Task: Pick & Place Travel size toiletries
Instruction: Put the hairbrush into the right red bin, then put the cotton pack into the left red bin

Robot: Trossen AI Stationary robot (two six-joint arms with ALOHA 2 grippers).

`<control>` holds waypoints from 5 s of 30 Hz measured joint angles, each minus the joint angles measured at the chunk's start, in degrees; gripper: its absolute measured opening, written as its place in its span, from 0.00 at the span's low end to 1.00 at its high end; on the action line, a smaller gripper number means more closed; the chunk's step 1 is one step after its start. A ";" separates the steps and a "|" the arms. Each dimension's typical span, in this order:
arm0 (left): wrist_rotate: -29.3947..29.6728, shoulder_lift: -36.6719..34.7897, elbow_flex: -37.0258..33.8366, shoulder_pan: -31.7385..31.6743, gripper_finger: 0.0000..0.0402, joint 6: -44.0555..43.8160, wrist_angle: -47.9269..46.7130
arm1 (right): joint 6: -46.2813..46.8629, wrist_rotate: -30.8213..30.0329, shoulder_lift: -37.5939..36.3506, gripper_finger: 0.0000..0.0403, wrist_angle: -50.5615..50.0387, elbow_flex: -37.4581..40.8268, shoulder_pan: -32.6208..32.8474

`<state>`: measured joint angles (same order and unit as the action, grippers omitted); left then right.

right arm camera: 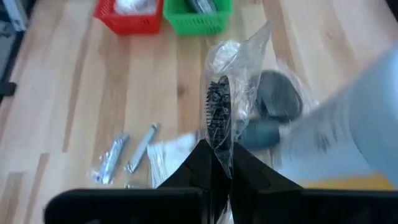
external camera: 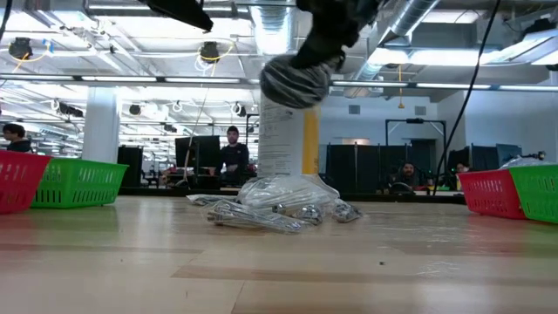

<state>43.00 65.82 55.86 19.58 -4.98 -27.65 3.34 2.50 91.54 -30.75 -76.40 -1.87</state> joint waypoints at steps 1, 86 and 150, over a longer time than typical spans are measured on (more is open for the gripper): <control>-0.08 0.06 0.00 0.00 0.16 -0.15 -0.10 | 0.70 -0.46 -0.28 0.04 -1.12 0.00 0.04; -1.97 0.28 -4.22 0.61 0.14 -0.43 5.11 | 51.03 -8.54 -52.58 0.14 -31.03 44.45 2.28; -1.97 0.28 -4.22 0.59 0.14 -0.24 7.14 | 28.43 -0.78 -46.75 0.54 -5.12 35.58 -4.96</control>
<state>41.04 66.11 51.64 20.17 -5.21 -20.51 31.77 1.72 44.79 -35.88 -40.83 -6.83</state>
